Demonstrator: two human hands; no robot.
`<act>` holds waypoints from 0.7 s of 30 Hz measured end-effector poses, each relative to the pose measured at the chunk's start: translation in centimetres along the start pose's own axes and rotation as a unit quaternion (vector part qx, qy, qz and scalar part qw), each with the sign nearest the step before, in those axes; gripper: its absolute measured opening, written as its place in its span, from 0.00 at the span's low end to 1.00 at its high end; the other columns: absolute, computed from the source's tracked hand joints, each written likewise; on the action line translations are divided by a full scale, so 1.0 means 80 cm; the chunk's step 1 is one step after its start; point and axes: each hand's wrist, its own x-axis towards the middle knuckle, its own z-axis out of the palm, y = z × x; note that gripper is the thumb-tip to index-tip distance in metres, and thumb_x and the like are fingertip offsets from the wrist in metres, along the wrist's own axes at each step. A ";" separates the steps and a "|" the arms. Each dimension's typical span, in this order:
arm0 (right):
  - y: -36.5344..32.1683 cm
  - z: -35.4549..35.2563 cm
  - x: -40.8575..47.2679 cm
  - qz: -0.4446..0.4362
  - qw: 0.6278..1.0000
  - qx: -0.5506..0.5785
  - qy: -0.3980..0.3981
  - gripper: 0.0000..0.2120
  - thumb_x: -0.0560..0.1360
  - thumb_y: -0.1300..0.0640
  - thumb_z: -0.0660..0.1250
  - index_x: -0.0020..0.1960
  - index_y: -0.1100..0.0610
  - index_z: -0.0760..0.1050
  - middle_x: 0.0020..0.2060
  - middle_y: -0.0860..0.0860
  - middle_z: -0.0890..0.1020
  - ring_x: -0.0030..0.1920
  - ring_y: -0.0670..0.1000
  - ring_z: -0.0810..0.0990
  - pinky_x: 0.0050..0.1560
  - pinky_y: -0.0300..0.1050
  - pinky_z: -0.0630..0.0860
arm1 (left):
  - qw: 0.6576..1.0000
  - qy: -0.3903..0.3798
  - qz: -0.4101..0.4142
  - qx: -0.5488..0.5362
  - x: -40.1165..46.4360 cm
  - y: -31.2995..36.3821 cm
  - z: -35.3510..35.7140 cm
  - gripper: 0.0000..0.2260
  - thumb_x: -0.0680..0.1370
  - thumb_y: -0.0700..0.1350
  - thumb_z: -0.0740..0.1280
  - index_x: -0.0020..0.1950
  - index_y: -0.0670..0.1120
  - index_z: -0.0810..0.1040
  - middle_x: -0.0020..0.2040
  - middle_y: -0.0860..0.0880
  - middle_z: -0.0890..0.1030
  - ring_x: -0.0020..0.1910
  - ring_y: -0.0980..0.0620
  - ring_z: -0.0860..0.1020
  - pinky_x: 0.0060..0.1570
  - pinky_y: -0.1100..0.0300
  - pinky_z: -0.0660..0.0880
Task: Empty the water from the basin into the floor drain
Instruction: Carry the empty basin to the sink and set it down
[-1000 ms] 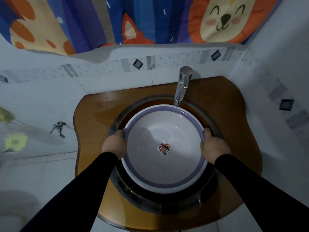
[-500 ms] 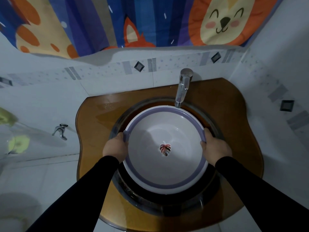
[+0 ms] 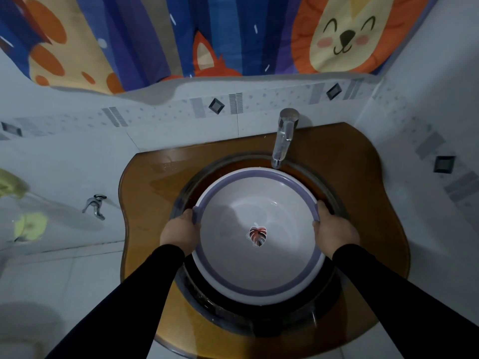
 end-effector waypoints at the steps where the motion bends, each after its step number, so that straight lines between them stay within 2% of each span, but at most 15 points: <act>1: 0.001 0.001 0.000 0.002 1.000 0.002 0.002 0.26 0.82 0.49 0.50 0.78 0.50 0.46 0.51 0.56 0.80 0.45 0.55 0.77 0.39 0.44 0.71 | 1.000 0.001 0.001 -0.001 0.000 0.000 0.001 0.13 0.83 0.50 0.56 0.63 0.45 0.70 0.35 0.50 0.73 0.30 0.50 0.73 0.25 0.58 0.64; 5: 0.001 0.005 0.000 0.007 1.000 0.010 0.009 0.26 0.82 0.49 0.50 0.77 0.49 0.46 0.48 0.55 0.80 0.38 0.53 0.72 0.36 0.44 0.70 | 1.000 0.001 -0.004 -0.008 0.002 0.002 0.000 0.15 0.83 0.51 0.55 0.66 0.46 0.69 0.34 0.50 0.74 0.30 0.50 0.73 0.25 0.59 0.64; 12: 0.002 0.008 0.001 0.005 1.000 0.004 0.016 0.26 0.82 0.48 0.49 0.77 0.49 0.47 0.47 0.55 0.80 0.38 0.53 0.73 0.37 0.44 0.71 | 1.000 -0.006 -0.005 -0.003 0.002 0.002 -0.001 0.16 0.84 0.53 0.52 0.67 0.47 0.68 0.34 0.50 0.75 0.30 0.50 0.74 0.26 0.58 0.67; 14: 0.001 0.009 0.003 0.005 1.000 0.017 0.014 0.26 0.82 0.49 0.50 0.77 0.49 0.47 0.48 0.55 0.80 0.40 0.53 0.75 0.38 0.45 0.72 | 1.000 -0.013 -0.007 0.001 0.003 0.004 -0.002 0.16 0.84 0.53 0.52 0.65 0.46 0.69 0.34 0.49 0.75 0.30 0.50 0.74 0.27 0.58 0.67; 17: 0.000 0.008 0.007 0.021 0.998 0.049 0.019 0.24 0.82 0.49 0.51 0.76 0.49 0.51 0.51 0.56 0.81 0.47 0.56 0.80 0.41 0.46 0.75 | 1.000 -0.025 -0.004 -0.005 0.000 0.006 -0.004 0.14 0.83 0.51 0.55 0.64 0.45 0.69 0.36 0.49 0.75 0.32 0.51 0.74 0.26 0.60 0.66; 21: -0.007 -0.001 0.000 0.033 0.997 0.063 0.011 0.22 0.81 0.48 0.53 0.74 0.50 0.58 0.52 0.55 0.82 0.51 0.57 0.81 0.46 0.48 0.77 | 1.000 -0.016 0.013 -0.014 -0.013 0.009 -0.011 0.14 0.84 0.52 0.54 0.63 0.45 0.70 0.34 0.49 0.75 0.29 0.51 0.72 0.25 0.59 0.65</act>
